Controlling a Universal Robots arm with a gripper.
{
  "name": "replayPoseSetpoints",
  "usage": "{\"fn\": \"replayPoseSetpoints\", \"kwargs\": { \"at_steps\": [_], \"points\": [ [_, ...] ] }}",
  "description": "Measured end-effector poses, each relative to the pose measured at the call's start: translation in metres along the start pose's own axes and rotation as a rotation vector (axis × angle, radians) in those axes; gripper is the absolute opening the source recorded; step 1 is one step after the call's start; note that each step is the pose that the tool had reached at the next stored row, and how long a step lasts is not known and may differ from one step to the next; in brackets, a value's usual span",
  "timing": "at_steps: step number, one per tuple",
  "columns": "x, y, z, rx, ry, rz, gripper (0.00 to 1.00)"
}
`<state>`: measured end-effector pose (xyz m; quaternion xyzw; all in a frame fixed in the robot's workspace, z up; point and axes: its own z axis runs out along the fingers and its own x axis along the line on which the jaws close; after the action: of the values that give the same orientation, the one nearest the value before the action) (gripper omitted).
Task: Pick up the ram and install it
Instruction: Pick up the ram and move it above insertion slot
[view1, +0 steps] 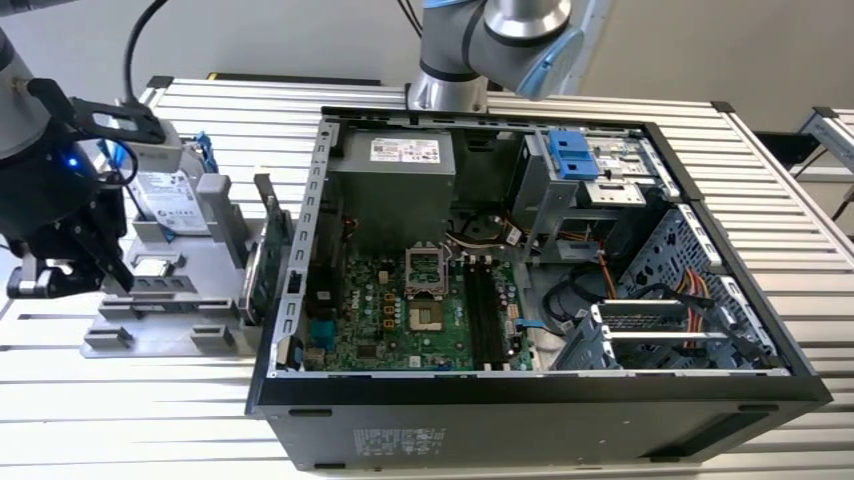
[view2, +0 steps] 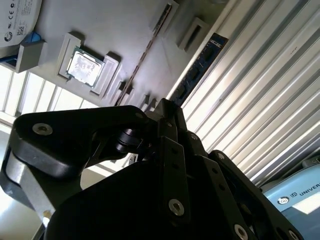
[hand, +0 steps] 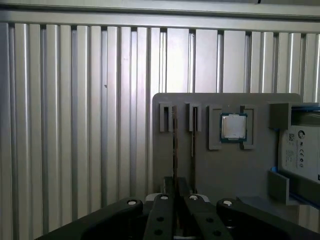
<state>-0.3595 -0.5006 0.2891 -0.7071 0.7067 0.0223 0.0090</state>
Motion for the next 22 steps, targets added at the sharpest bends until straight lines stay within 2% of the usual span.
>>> {"fn": "replayPoseSetpoints", "kwargs": {
  "at_steps": [22],
  "points": [
    [-0.0008, 0.0005, -0.0174, 0.0004, 0.0, 0.0, 0.0]
  ]
}}
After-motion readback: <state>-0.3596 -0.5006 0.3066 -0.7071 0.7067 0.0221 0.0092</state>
